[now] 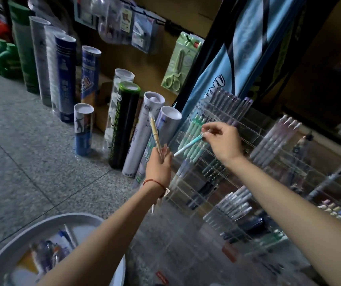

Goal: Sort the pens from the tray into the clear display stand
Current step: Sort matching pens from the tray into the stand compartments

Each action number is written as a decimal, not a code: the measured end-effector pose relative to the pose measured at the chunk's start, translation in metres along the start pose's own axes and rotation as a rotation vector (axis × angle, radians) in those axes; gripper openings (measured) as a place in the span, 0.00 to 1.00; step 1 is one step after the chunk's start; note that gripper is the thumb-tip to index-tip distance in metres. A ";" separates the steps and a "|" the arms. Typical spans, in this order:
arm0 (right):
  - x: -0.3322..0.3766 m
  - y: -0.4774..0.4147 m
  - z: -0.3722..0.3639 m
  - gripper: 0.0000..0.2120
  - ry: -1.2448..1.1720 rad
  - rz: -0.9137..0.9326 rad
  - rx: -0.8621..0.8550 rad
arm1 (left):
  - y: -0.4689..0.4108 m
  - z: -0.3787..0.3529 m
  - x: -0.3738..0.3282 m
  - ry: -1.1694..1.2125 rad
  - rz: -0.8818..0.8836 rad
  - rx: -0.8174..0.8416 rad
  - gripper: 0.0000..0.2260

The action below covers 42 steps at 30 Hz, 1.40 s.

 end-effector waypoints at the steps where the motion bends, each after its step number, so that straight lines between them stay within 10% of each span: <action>1: -0.002 0.003 -0.008 0.11 0.060 0.042 0.056 | -0.001 -0.002 0.002 0.012 0.010 0.022 0.02; 12: -0.032 0.021 -0.071 0.07 0.068 -0.068 0.338 | -0.012 -0.008 0.014 -0.189 -0.066 0.113 0.05; 24: -0.022 0.031 -0.087 0.12 0.776 0.069 0.726 | -0.015 0.003 0.007 -0.143 -0.149 0.112 0.03; 32: 0.023 0.015 -0.074 0.07 -0.243 -0.089 0.420 | 0.001 0.008 -0.008 0.093 -0.068 0.221 0.11; 42: 0.024 -0.006 -0.019 0.04 -0.477 -0.236 -0.016 | -0.003 0.016 0.001 0.122 0.096 0.208 0.07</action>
Point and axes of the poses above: each hand's wrist, its own y-axis away from the middle knuckle, its own z-axis out of the back of the hand, x = y × z, the point moved 6 cm from there along -y, towards the middle knuckle, and after that the axes turned 11 degrees about z, right-handed, at the moved point
